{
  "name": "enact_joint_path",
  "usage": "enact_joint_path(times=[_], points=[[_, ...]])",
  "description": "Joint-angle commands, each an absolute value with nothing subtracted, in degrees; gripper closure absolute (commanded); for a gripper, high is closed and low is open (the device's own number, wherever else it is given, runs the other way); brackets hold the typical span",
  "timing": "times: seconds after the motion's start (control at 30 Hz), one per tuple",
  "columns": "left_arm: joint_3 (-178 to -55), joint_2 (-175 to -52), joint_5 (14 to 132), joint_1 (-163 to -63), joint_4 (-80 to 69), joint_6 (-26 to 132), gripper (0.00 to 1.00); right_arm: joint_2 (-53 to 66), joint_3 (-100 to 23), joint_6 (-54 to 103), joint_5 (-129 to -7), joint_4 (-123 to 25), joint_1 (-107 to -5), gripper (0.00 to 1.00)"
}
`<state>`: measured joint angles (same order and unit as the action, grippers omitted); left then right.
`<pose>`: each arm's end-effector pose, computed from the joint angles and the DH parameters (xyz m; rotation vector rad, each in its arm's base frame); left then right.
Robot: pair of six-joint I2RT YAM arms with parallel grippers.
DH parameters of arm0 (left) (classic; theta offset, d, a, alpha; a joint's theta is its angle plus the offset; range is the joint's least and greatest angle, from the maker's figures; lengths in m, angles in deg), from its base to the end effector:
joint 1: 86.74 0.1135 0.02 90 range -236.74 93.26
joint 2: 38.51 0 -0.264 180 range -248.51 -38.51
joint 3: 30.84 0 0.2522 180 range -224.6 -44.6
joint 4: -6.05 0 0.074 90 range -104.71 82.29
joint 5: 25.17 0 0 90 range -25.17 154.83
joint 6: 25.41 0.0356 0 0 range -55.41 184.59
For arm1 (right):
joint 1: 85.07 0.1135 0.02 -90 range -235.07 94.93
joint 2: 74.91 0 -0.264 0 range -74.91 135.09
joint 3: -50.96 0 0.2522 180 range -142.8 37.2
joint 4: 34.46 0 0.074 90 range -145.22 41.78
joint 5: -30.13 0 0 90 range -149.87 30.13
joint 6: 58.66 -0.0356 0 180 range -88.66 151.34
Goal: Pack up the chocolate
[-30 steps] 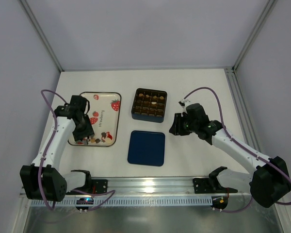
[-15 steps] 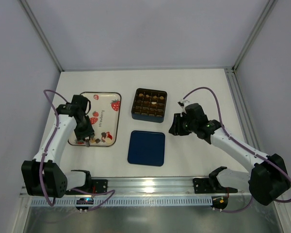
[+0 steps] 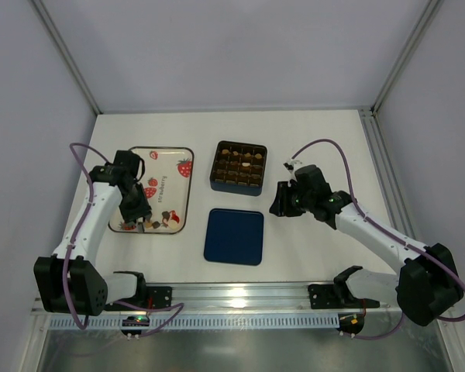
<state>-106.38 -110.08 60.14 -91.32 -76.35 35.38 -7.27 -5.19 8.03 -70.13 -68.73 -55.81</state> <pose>0.2097 -0.0139 0.2742 -0.6356 2.8547 0.0285 0.2087 0.1242 0.2293 -0.2164 2.4418 0.6381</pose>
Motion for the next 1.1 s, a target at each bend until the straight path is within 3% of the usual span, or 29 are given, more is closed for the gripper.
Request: enact_joint_path(times=[0.0, 0.77, 1.07], points=[[-108.15, -109.44, 62.01, -91.14, -76.53, 36.82, 0.66, -7.32, -6.31, 7.52, -70.16, -66.76, -55.45, 0.60], [-106.74, -110.49, 63.95, -91.75, -75.39, 36.99, 0.60, -7.76, -5.87, 7.35, -69.80, -66.76, -55.45, 0.60], [-105.25, -111.37, 64.04, -92.63, -74.42, 36.46, 0.66, -7.67, -5.60, 7.17, -70.24, -66.50, -55.53, 0.60]])
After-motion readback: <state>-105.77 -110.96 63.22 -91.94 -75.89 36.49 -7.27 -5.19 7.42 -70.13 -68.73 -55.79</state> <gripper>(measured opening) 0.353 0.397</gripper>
